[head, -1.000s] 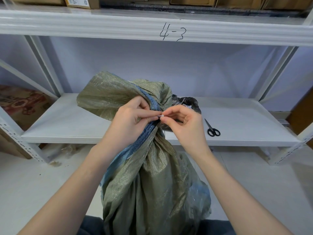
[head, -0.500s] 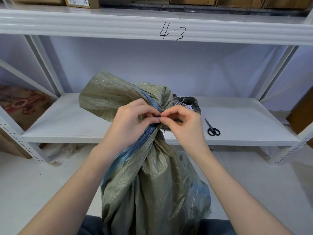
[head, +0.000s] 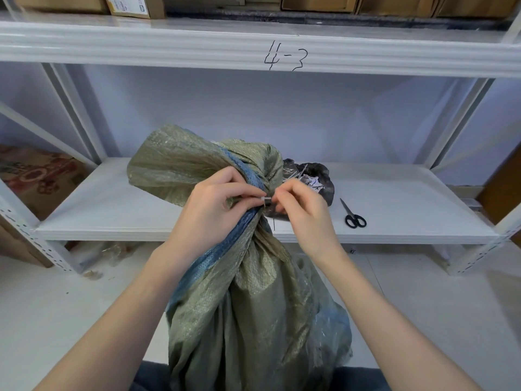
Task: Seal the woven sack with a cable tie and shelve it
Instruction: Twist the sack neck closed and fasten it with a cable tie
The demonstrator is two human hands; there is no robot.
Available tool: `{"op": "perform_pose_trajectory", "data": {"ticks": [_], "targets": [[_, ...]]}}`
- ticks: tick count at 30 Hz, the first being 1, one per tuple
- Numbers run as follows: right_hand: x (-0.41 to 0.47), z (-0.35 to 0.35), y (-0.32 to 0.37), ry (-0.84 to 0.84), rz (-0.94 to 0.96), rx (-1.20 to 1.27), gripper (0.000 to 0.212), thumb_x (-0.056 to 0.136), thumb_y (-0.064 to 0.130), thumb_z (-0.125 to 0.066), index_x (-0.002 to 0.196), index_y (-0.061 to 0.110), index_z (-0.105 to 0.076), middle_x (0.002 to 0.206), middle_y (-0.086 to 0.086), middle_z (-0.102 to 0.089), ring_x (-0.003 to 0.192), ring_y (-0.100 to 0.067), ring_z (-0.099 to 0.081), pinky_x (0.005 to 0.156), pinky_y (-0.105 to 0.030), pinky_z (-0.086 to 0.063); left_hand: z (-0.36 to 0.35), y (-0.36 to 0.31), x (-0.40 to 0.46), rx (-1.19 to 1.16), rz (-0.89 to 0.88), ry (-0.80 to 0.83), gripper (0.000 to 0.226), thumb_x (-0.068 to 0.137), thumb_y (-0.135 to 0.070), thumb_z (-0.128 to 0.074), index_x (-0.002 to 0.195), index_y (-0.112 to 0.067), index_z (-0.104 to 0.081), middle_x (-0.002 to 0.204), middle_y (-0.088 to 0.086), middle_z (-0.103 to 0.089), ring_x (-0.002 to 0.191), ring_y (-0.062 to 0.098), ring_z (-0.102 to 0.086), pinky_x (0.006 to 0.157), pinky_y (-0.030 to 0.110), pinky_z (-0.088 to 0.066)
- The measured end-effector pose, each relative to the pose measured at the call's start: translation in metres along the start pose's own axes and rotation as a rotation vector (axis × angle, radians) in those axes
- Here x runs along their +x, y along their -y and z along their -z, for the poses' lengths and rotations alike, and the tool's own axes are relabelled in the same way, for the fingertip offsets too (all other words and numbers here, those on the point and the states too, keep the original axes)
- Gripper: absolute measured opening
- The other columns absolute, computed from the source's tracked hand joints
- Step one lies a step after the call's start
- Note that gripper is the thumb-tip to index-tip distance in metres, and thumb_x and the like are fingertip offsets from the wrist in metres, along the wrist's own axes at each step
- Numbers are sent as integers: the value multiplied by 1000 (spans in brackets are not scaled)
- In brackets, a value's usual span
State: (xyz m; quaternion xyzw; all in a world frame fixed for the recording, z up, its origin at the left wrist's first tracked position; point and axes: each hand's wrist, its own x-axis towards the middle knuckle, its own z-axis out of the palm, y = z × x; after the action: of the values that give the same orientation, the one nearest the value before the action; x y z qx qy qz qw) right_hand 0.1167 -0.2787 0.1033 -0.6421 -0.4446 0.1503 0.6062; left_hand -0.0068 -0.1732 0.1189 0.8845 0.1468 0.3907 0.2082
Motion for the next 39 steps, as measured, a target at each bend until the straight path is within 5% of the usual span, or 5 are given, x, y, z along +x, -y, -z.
{"op": "perform_pose_trajectory", "data": {"ticks": [10,20,28,32,39], "targets": [[0,-5,-4,62,56,-77,28,92,25,-45,74,5,-54,75,-18,-55,76,-35,-53,78,-57,-46,-2,0,-2,-23,-43,38,9,84,-21,-68,91,-18,-72,84,-4,-58,79,5,-58,73,32,-51],[1,-7,-3,10,105,-90,33,92,23,-42,76,-6,-49,81,-26,-51,80,-40,-52,77,-58,-45,-1,4,-2,56,-88,56,14,87,-31,-60,96,-22,-67,93,-9,-54,83,11,-58,70,40,-52],[-1,-7,-6,38,86,-97,31,93,25,-46,71,4,-49,72,-15,-51,71,-30,-50,73,-49,-46,-8,3,-3,0,-68,14,11,84,-28,-64,90,-22,-70,87,-11,-59,78,12,-61,67,40,-51],[-2,-7,-4,78,118,-184,33,93,32,-51,69,11,-48,63,7,-42,59,-6,-39,59,-22,-31,-6,3,-3,-3,-49,-30,18,82,-28,-58,85,-17,-71,86,-11,-60,75,14,-60,64,40,-52],[2,-5,-7,83,201,-209,27,92,22,-50,69,9,-52,75,-2,-41,66,-6,-39,62,-16,-31,-7,1,-3,59,-65,-32,20,82,-32,-60,83,-17,-74,88,-7,-65,78,13,-61,71,37,-51]]}}
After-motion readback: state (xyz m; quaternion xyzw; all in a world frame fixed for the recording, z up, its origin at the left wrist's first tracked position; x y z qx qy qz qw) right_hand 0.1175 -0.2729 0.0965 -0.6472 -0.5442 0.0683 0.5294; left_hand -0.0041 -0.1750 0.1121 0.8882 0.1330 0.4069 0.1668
